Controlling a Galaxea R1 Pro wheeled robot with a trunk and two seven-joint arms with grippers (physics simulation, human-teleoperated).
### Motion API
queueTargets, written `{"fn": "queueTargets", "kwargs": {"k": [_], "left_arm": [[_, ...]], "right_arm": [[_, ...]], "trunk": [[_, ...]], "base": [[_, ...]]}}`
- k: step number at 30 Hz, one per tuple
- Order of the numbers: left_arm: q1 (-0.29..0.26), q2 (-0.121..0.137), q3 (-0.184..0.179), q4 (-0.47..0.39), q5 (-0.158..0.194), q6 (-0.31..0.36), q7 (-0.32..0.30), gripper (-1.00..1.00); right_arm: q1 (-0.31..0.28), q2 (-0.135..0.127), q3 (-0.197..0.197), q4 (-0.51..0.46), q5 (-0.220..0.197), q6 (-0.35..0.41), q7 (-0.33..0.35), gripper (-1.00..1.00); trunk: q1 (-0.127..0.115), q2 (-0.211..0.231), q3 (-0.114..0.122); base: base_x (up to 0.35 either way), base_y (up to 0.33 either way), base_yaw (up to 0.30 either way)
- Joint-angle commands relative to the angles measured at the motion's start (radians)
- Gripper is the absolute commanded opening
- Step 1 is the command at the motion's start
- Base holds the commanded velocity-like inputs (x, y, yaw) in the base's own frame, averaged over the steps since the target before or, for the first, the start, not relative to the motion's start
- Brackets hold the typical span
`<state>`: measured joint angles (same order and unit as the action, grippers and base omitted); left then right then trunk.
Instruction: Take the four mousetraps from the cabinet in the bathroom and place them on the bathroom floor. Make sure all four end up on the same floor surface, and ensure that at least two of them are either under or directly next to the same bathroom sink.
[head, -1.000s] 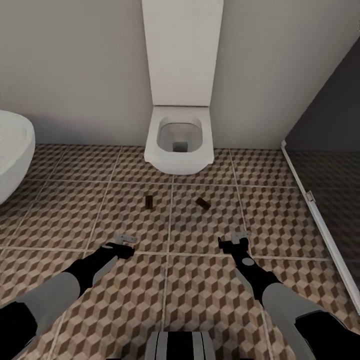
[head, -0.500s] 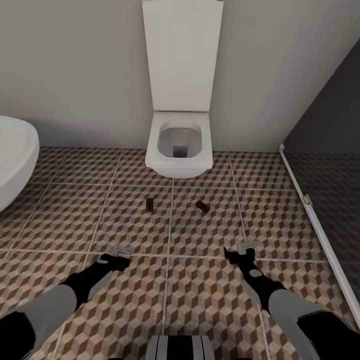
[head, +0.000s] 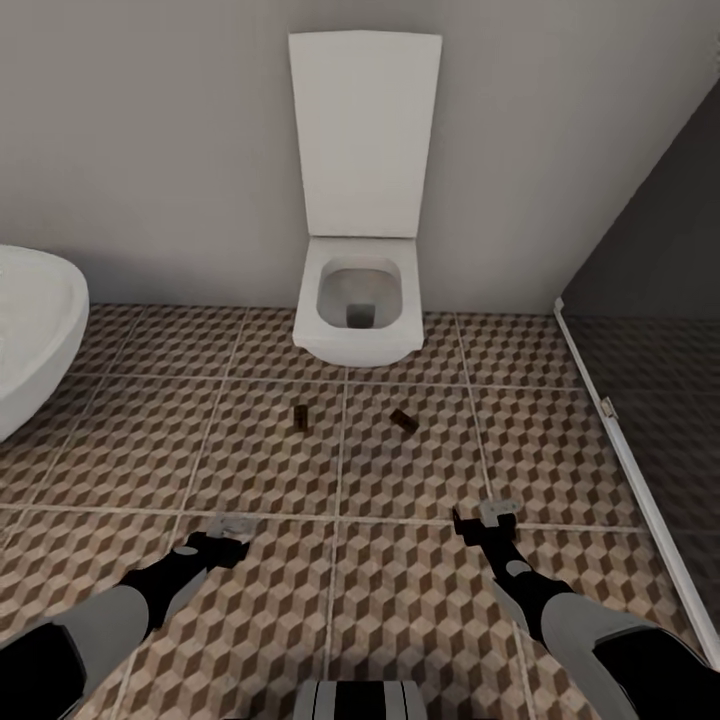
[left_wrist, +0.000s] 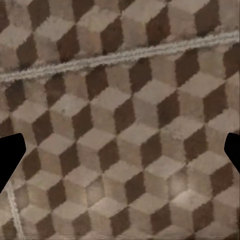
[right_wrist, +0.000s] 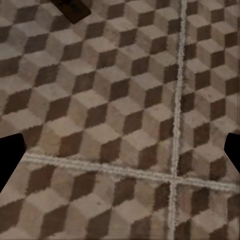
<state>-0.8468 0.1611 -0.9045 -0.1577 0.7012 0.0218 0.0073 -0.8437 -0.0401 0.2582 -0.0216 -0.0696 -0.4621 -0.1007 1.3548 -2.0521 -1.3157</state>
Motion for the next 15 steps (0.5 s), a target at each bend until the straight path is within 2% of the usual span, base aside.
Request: {"fn": "queueTargets", "kwargs": {"k": [1,8,9,15], "left_arm": [[0.0,-0.004,-0.007,0.018,0.009,-0.007,-0.004,1.0],[0.0,-0.057,-0.007,0.176,0.009,-0.078,-0.023,1.0],[0.008,-0.072,-0.007,0.212,0.009,-0.092,-0.025,1.0],[0.03,-0.079,-0.007,0.226,0.009,-0.098,-0.026,1.0]], "right_arm": [[0.003,0.0,0.009,0.001,-0.007,-0.003,-0.003,1.0],[0.029,0.002,0.009,0.003,-0.008,-0.007,-0.004,1.0],[0.06,0.002,0.009,0.003,-0.008,-0.007,-0.003,1.0],[0.097,0.001,0.009,0.003,-0.008,-0.011,-0.002,1.0]], "trunk": [[-0.004,0.007,0.004],[-0.031,0.056,0.037],[-0.035,0.063,0.042],[-0.058,0.105,0.07]], "base": [[0.0,0.0,0.0],[0.0,0.0,0.0],[0.0,0.0,0.0],[0.0,0.0,0.0]]}}
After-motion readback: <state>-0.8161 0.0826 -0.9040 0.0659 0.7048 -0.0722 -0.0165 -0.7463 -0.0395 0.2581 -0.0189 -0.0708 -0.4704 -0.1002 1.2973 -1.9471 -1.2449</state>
